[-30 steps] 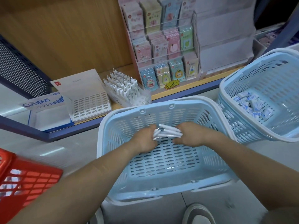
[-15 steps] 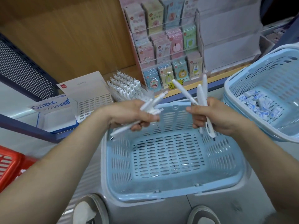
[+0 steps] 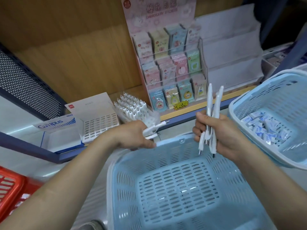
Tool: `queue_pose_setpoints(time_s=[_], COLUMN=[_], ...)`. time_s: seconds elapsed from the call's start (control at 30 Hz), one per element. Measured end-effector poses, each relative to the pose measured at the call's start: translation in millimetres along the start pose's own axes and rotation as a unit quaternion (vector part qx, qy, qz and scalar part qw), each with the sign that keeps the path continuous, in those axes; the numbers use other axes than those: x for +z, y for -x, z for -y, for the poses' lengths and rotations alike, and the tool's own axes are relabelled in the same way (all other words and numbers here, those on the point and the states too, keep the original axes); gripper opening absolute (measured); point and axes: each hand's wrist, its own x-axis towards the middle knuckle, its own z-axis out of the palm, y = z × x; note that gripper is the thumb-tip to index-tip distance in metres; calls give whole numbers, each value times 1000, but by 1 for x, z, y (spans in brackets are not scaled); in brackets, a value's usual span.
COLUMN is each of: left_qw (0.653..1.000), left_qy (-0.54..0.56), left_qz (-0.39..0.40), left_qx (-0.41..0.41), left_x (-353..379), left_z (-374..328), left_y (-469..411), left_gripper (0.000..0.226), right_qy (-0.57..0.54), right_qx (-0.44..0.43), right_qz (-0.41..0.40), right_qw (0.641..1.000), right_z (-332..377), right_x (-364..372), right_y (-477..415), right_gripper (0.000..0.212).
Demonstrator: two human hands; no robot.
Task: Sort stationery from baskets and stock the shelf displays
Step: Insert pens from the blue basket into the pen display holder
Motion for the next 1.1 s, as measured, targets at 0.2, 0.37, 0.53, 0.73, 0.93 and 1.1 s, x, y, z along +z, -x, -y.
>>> queue_pose_setpoints(time_s=[0.2, 0.37, 0.53, 0.73, 0.93, 1.1], left_qw=[807, 747, 858, 885, 869, 843], left_qy=[575, 617, 399, 332, 432, 497], left_qz=[-128, -244, -319, -325, -240, -199], left_qx=[31, 42, 49, 27, 23, 48], left_x=[-4, -25, -32, -28, -22, -30], left_z=[-34, -72, -69, -50, -42, -36], left_y=[-4, -31, -51, -75, -83, -81], left_gripper=[21, 29, 45, 48, 42, 31], right_qy=[-36, -78, -92, -58, -13, -5], right_qx=[58, 122, 118, 121, 101, 73], right_qz=[-26, 46, 93, 92, 119, 129], right_qw=[997, 988, 984, 987, 988, 989], right_z=[16, 0, -1, -2, -4, -9], right_x=[41, 70, 72, 71, 64, 57], right_y=[-42, -75, -84, -92, -99, -105], right_gripper=[37, 17, 32, 50, 35, 23])
